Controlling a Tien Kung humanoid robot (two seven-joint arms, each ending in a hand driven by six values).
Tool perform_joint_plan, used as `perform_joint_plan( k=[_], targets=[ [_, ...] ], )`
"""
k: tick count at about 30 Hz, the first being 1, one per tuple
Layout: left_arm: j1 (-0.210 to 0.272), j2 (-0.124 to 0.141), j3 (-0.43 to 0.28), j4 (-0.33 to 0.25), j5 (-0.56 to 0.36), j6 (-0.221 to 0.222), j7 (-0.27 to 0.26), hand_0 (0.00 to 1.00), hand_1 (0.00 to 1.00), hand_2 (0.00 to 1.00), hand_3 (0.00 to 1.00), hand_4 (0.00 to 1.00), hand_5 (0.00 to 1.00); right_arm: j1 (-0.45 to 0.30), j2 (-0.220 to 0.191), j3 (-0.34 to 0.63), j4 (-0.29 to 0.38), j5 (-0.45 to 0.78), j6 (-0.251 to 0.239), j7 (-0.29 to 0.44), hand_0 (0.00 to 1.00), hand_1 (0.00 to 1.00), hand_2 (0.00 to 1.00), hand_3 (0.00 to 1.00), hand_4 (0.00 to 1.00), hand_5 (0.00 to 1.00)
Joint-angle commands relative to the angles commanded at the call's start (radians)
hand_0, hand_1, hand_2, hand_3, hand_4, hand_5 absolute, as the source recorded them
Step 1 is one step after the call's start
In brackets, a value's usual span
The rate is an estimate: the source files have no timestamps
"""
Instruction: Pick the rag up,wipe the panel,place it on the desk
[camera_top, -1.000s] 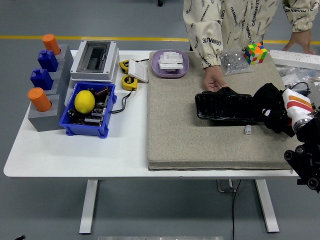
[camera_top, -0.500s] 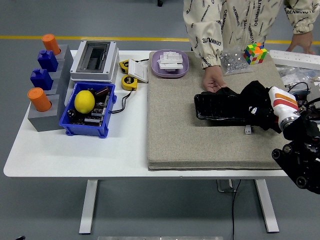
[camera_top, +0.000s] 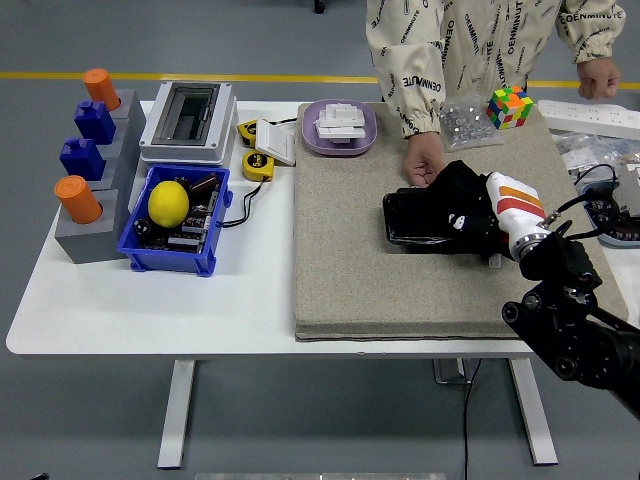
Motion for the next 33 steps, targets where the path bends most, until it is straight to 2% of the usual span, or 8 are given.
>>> perform_joint_plan(
  k=[10,20,33],
  targets=[
    [-0.004,0.001,0.004,0.001,0.0,0.0,0.001,0.611,0.64,0.654,0.562,0.627,0.437,0.046,0.074,-0.103,0.008,0.017,0.0,0.0,0.319,0.444,0.492,0.514,0.871,0.264],
    [-0.008,0.002,0.004,0.002,0.002,0.001,0.001,0.611,0.641,0.653,0.562,0.627,0.437,0.073,0.123,-0.134,0.009,0.022,-0.003,0.003,0.321,0.443,0.493,0.514,0.871,0.264],
    [-0.012,0.0,0.001,0.002,0.001,0.001,0.001,0.612,0.64,0.655,0.562,0.627,0.438,0.074,0.123,-0.17,0.002,0.029,-0.001,0.005,0.319,0.444,0.492,0.514,0.871,0.264]
  ],
)
